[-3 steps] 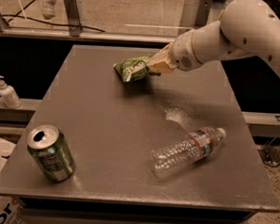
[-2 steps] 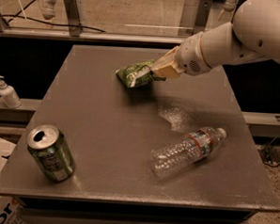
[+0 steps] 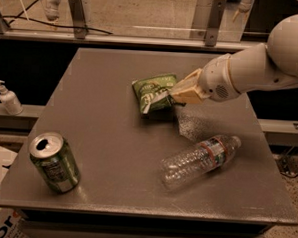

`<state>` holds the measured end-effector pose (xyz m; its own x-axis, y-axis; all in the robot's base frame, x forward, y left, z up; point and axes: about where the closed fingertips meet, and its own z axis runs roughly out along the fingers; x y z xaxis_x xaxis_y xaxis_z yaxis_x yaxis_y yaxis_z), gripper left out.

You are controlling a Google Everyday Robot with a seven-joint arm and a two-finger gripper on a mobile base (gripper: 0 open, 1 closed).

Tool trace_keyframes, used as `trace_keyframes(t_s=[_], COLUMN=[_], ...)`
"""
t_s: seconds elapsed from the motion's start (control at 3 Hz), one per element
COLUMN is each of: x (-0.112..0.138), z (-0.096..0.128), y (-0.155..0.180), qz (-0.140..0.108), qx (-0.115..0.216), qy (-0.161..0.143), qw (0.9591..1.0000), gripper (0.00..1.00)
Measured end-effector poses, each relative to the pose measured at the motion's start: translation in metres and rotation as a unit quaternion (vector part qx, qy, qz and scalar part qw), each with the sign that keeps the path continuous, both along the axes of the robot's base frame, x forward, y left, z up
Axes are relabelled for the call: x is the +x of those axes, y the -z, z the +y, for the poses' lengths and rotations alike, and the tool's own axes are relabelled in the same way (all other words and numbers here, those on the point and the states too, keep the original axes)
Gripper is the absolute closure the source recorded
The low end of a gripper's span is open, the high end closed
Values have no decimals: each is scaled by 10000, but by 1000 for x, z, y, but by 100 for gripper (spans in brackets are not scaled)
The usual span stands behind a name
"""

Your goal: Move green jalapeno chip bag near water bottle

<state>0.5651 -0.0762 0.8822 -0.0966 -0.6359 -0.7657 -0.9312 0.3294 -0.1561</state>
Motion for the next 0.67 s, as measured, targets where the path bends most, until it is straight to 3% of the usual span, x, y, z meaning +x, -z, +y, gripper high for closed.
trace_keyframes(t_s=[0.67], x=[-39], z=[-35], y=[23], qz=[370], qx=[-159], qy=[229], qw=[9989], gripper=[100])
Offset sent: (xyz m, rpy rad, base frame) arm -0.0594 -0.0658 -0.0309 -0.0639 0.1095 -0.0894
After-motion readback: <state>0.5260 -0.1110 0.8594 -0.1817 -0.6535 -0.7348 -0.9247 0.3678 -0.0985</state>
